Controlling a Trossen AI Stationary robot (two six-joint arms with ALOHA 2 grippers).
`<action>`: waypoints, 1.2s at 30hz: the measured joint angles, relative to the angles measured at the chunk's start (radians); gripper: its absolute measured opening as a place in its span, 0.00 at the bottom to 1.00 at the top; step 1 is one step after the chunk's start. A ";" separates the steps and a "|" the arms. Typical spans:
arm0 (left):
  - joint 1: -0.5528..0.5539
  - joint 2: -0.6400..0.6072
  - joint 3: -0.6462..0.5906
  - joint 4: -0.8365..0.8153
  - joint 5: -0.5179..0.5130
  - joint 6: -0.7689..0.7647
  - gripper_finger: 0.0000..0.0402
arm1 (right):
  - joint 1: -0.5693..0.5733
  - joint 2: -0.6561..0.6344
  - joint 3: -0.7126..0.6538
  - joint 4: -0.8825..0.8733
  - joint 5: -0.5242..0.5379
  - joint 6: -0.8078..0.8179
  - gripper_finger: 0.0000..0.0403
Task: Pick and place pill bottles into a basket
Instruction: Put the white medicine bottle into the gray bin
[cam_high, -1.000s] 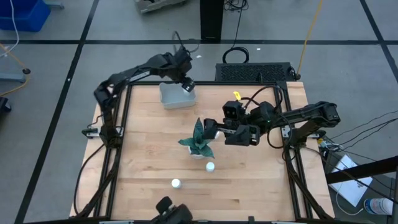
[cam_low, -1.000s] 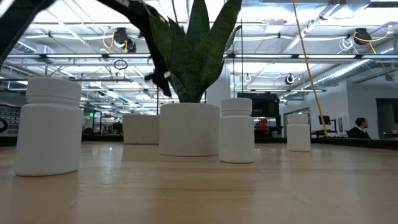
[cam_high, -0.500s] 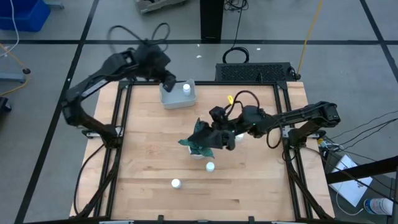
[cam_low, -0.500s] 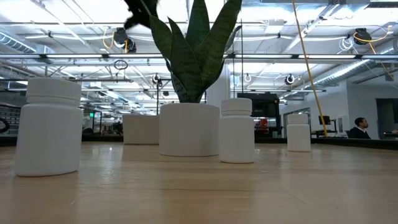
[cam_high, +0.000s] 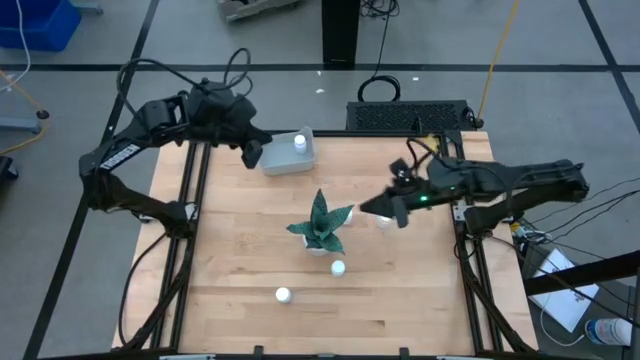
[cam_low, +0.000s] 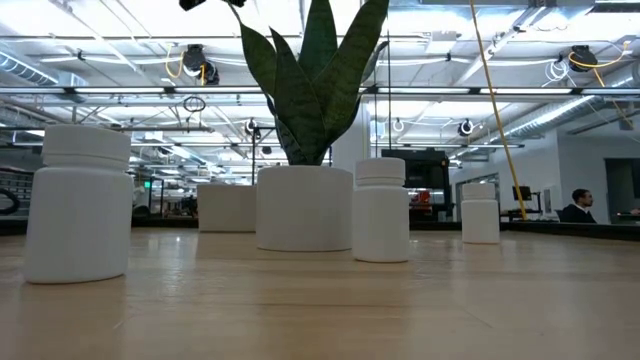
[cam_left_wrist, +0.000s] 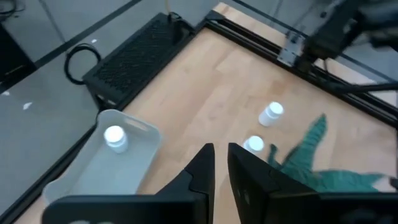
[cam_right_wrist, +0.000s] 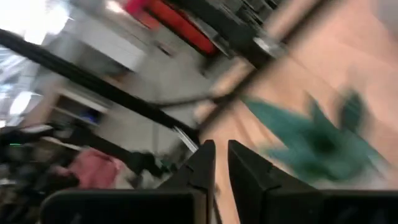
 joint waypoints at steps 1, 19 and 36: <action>-0.013 0.000 0.000 0.000 -0.002 0.000 0.11 | -0.004 -0.018 0.001 -0.085 0.005 0.026 0.11; -0.116 0.010 0.000 0.000 -0.080 -0.012 0.08 | -0.159 0.244 -0.001 -0.799 0.033 -0.076 0.83; -0.122 0.010 0.000 0.000 -0.076 -0.011 0.08 | -0.212 0.417 -0.013 -0.740 0.023 -0.138 0.78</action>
